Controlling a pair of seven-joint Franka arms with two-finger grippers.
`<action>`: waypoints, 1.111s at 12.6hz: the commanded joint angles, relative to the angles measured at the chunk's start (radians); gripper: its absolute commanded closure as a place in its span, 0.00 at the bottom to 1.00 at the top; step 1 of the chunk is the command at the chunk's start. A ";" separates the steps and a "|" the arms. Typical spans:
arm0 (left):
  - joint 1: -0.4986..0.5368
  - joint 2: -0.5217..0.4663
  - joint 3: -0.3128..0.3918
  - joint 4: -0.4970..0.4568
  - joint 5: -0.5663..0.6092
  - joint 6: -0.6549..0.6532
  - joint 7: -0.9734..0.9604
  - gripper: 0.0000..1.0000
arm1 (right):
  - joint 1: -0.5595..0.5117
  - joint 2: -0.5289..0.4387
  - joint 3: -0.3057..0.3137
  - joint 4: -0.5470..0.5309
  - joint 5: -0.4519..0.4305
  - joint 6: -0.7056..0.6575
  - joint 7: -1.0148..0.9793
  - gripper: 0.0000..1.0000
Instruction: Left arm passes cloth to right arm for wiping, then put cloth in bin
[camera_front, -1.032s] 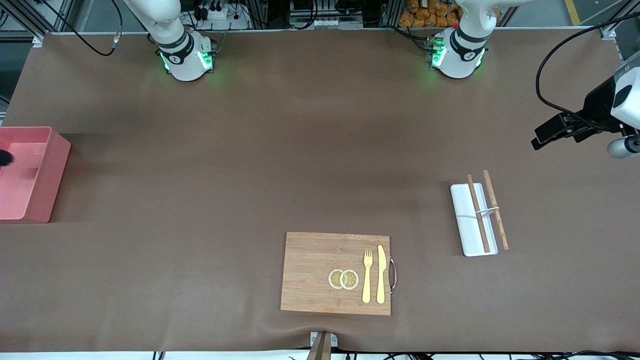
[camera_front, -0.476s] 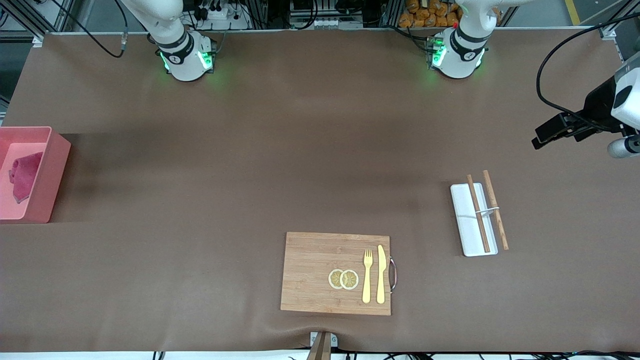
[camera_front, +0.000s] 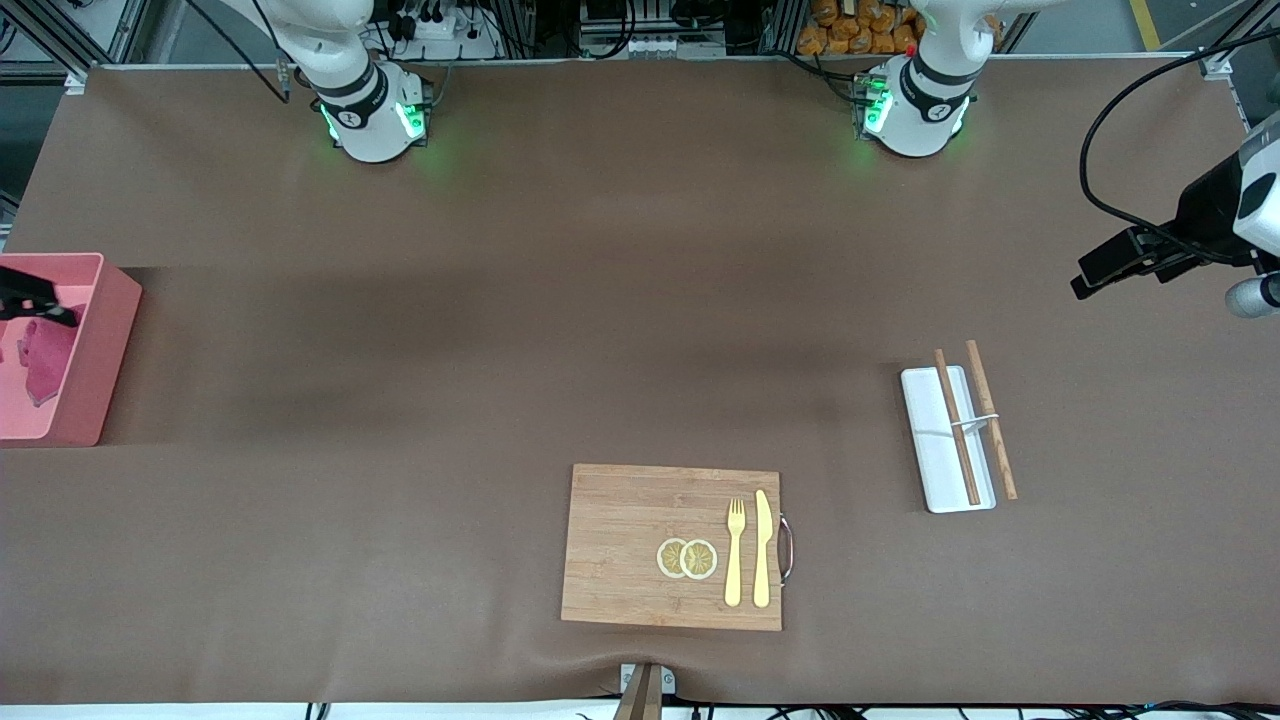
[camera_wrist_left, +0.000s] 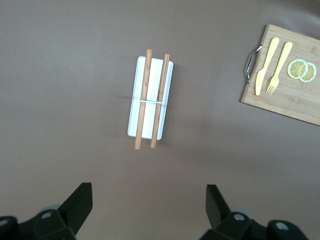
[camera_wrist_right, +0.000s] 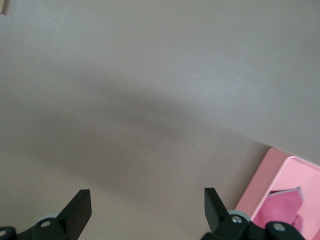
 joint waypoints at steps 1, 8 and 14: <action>0.003 -0.015 -0.005 -0.012 0.030 -0.004 0.004 0.00 | 0.095 -0.072 -0.011 -0.039 -0.026 -0.057 0.216 0.00; -0.004 -0.010 -0.008 -0.009 0.060 0.000 0.006 0.00 | 0.230 -0.160 -0.004 -0.038 -0.046 -0.236 0.691 0.00; -0.010 0.018 -0.008 0.005 0.062 0.003 0.021 0.00 | 0.229 -0.176 -0.041 -0.004 -0.039 -0.252 0.704 0.00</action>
